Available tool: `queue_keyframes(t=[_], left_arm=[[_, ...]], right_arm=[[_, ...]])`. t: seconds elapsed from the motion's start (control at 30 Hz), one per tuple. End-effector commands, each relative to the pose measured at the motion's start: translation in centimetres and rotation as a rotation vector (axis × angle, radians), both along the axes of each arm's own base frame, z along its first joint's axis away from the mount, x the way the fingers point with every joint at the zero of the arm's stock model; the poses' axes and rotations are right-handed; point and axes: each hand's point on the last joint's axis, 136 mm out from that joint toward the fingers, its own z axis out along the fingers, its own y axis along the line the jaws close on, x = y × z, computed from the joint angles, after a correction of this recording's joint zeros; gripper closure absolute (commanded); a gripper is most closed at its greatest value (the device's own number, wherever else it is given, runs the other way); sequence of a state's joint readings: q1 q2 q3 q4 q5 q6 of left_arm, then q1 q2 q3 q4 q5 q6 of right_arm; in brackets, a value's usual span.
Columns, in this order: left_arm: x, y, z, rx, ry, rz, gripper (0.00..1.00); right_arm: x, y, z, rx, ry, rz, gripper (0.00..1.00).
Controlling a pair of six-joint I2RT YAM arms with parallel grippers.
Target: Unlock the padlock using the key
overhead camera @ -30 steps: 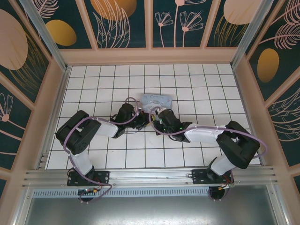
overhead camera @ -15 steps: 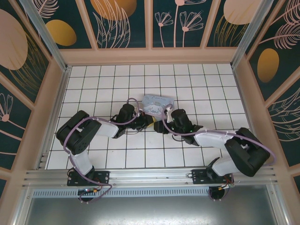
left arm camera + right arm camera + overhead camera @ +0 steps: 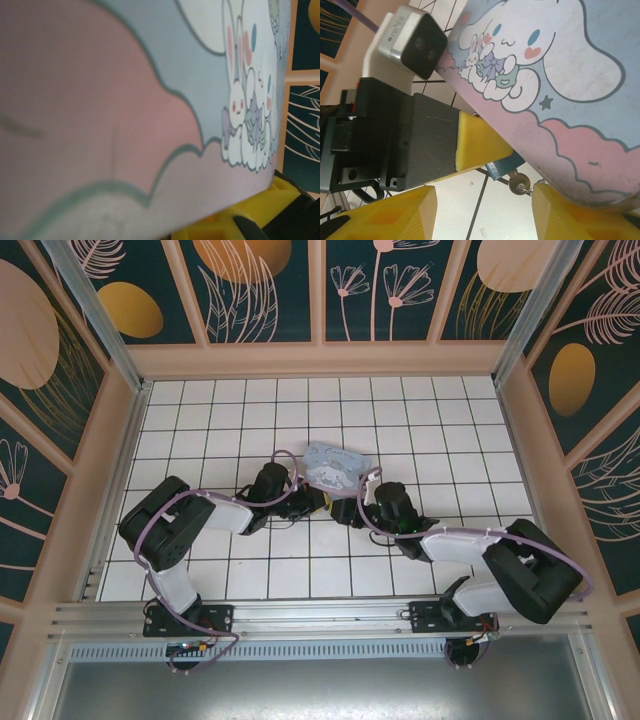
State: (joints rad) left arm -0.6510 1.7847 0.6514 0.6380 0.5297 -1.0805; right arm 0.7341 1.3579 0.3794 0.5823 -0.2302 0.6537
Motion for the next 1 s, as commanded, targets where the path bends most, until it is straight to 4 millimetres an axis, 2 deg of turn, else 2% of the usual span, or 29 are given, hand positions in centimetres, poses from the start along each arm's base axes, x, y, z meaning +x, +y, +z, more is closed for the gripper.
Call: queue_keyframes(t=[0.0, 0.17, 0.33, 0.47, 0.63, 0.83, 0.97], left_arm=[[-0.8, 0.5, -0.9, 0.057, 0.023, -0.023, 1.00], [-1.1, 0.8, -1.4, 0.091, 0.016, -0.042, 1.00], [-1.3, 0.9, -1.8, 0.103, 0.014, -0.053, 0.82], [-1.3, 0.8, -1.3, 0.090, 0.005, -0.058, 0.68], [-1.3, 0.6, 0.2, 0.063, -0.014, -0.060, 0.56], [-0.7, 0.4, 4.0, 0.029, -0.082, -0.053, 0.44], [-0.2, 0.7, 5.8, 0.019, -0.112, -0.036, 0.37]], right_arm=[[1.3, 0.7, 1.1, 0.068, -0.022, -0.032, 0.47], [2.4, 0.9, 0.7, 0.073, -0.011, -0.067, 0.47], [3.6, 0.5, 1.0, 0.100, -0.008, -0.104, 0.48], [4.5, 0.3, 1.3, 0.118, -0.009, -0.125, 0.49], [5.8, 0.1, 1.9, 0.133, -0.014, -0.146, 0.49], [7.7, 0.1, 2.9, 0.144, -0.026, -0.160, 0.50], [7.5, 0.2, 3.4, 0.147, -0.026, -0.137, 0.52]])
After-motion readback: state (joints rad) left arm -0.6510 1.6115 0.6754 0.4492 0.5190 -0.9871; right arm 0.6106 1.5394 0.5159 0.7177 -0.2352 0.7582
